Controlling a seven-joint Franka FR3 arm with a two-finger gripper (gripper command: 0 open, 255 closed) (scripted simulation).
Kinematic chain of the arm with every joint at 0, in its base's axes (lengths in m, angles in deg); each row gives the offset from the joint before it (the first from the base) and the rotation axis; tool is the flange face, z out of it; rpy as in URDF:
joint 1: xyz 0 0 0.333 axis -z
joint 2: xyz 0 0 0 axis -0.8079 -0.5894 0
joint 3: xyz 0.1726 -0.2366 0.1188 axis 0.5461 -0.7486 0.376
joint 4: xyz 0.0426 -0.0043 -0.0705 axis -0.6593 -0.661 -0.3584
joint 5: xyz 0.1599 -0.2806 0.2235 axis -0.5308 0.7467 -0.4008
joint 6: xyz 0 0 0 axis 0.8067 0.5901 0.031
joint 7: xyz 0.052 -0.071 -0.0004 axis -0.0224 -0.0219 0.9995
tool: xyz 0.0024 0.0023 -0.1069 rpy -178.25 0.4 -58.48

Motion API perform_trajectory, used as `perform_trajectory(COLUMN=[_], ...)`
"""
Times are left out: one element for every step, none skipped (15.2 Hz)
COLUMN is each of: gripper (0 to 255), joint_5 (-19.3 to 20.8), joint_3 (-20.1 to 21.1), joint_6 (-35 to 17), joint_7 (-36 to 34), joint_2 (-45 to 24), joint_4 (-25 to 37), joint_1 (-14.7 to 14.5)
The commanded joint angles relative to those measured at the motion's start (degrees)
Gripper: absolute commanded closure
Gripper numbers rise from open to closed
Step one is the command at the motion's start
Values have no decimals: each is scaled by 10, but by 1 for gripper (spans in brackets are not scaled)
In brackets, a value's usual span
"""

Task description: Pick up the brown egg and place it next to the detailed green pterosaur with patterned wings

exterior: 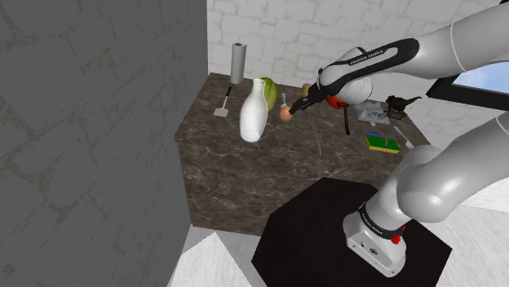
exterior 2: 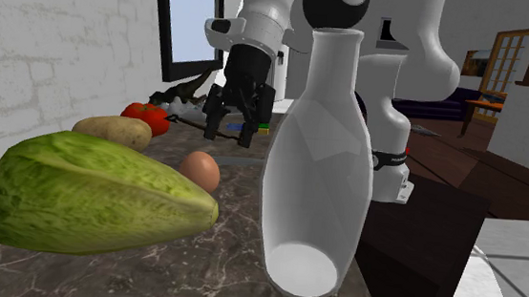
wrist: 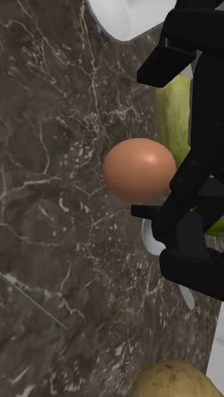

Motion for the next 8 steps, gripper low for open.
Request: perform_trajectory(gripper=[0, 0, 0, 0, 0, 0, 0, 0], joint_5=[-114, -136, -160, -186, -214, -243, -272, -302], joint_3=[-64, -73, -81, -88, -95, -101, -105, -108], joint_6=[-40, -45, -48, -51, -53, -55, -55, -54], joint_7=[94, 111, 129, 149, 170, 192, 215, 237], joint_2=[-51, -62, -73, -85, -98, -110, -123, -136], joint_4=[26, 30, 35, 41, 47, 53, 60, 68], joint_1=[-77, -91, -103, -115, -127, -138, -146, -154])
